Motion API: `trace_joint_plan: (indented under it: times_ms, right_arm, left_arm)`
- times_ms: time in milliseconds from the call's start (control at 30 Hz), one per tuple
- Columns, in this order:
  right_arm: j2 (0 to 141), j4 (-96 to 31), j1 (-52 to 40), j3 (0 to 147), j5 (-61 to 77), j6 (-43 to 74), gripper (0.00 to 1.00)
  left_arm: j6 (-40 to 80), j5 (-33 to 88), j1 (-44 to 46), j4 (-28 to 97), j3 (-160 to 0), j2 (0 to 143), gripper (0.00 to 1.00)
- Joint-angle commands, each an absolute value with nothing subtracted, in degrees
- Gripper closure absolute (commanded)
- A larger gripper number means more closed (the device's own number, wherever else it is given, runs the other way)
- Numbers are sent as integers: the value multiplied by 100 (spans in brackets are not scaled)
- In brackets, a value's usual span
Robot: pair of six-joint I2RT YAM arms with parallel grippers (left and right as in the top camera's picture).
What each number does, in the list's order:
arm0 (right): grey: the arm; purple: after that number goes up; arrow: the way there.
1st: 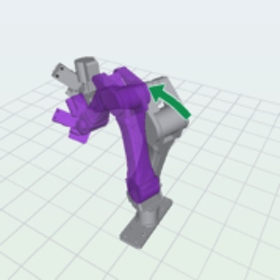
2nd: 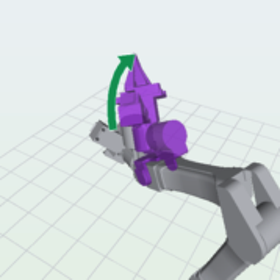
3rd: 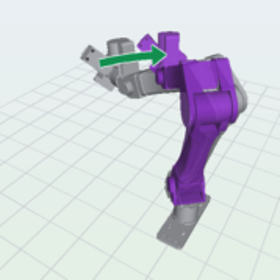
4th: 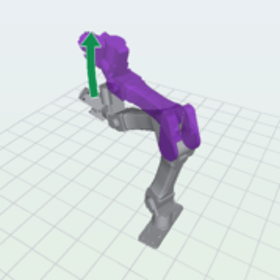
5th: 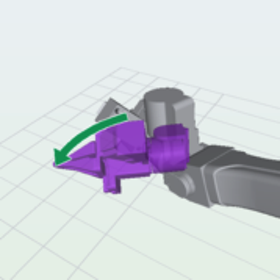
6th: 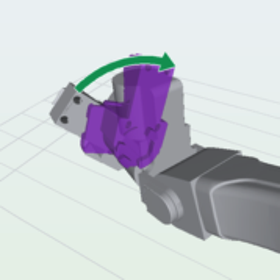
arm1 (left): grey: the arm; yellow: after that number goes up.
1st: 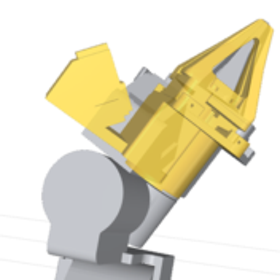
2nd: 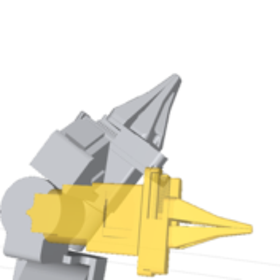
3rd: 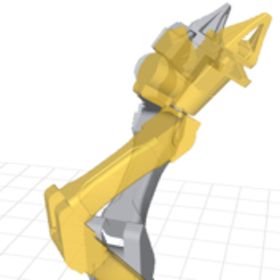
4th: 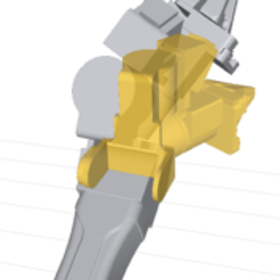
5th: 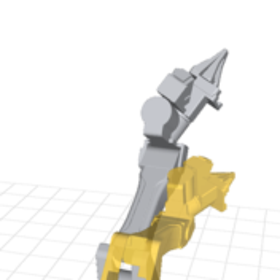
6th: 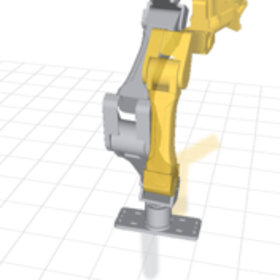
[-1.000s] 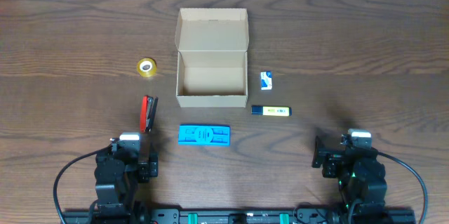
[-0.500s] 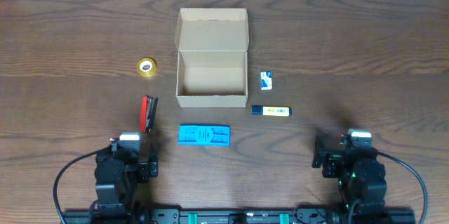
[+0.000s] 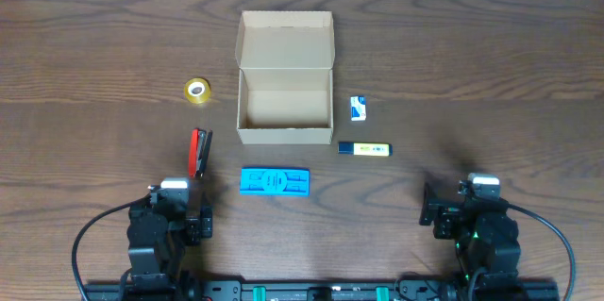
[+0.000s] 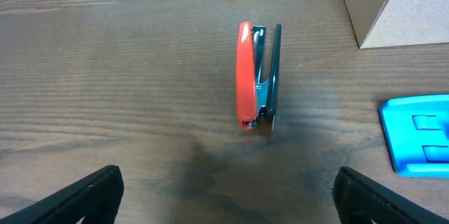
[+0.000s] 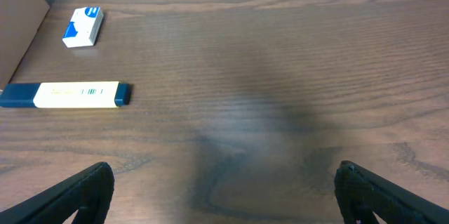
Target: Pack container
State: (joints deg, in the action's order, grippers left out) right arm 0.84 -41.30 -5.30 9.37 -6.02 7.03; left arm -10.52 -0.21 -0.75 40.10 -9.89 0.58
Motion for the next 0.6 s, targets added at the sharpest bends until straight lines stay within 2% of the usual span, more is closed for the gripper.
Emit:
trace_joint_plan:
  times_ms: [0, 567]
  right_arm:
    - [32, -4165, -469, 930, -600, 768, 1]
    - [292, -3916, -469, 956, -405, 1017, 1]
  left_arm:
    - [-1026, -3, -110, 4027, -910, 21, 5]
    - [-1026, -3, -110, 4025, -910, 21, 5]
